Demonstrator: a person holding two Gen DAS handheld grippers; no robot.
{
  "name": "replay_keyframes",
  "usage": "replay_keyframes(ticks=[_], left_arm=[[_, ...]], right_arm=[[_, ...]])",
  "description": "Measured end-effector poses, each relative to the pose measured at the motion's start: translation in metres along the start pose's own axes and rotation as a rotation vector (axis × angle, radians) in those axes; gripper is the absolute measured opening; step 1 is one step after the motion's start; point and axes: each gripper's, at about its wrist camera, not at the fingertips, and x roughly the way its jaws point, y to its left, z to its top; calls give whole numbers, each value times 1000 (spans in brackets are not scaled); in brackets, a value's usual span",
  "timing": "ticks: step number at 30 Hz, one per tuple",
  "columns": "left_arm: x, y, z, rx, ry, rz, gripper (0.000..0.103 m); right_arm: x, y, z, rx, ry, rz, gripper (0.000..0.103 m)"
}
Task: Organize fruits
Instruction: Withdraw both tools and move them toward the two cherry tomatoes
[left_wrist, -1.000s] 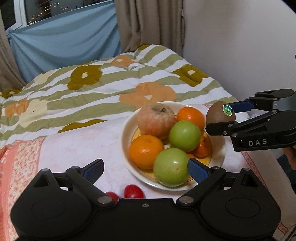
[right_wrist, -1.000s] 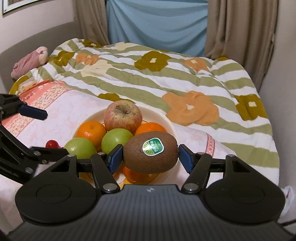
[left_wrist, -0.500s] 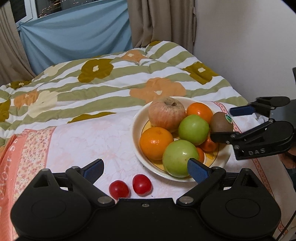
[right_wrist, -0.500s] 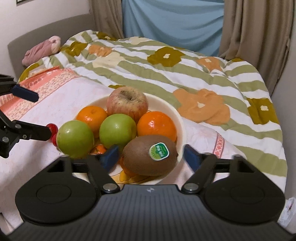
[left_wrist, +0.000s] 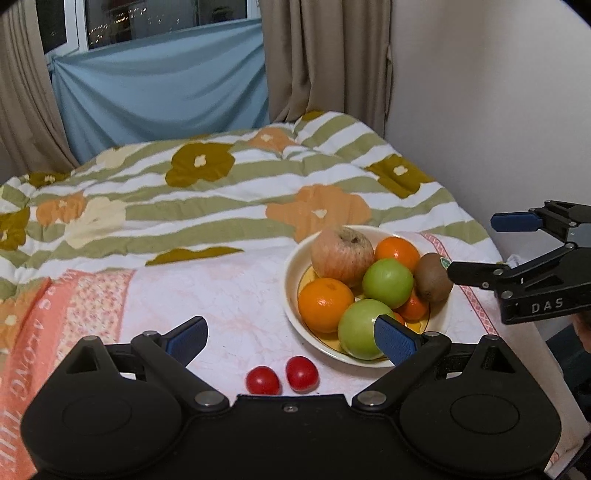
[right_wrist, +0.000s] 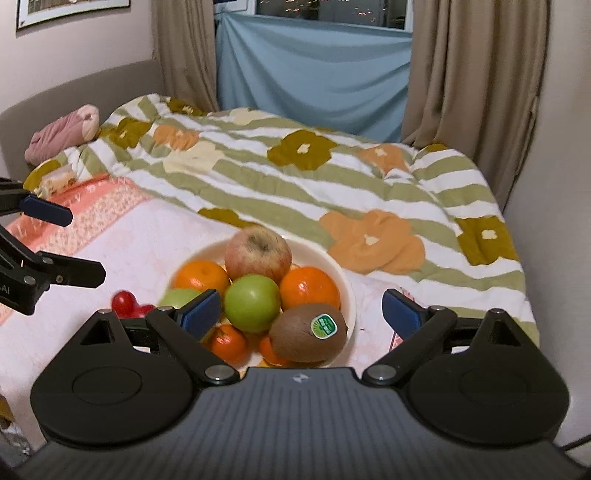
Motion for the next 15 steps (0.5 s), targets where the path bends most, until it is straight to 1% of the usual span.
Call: replay_keyframes(ticks=[4, 8, 12, 15], left_arm=[[-20, 15, -4, 16, -29, -8, 99], [-36, 30, -9, 14, -42, -22, 99], [-50, 43, -19, 34, -51, -27, 99], [-56, 54, -26, 38, -49, -33, 99]], right_arm=[[-25, 16, 7, 45, -19, -37, 103], [-48, 33, 13, 106, -34, -71, 103], [-63, 52, 16, 166, -39, -86, 103], [-69, 72, 17, 185, -36, -100, 103]])
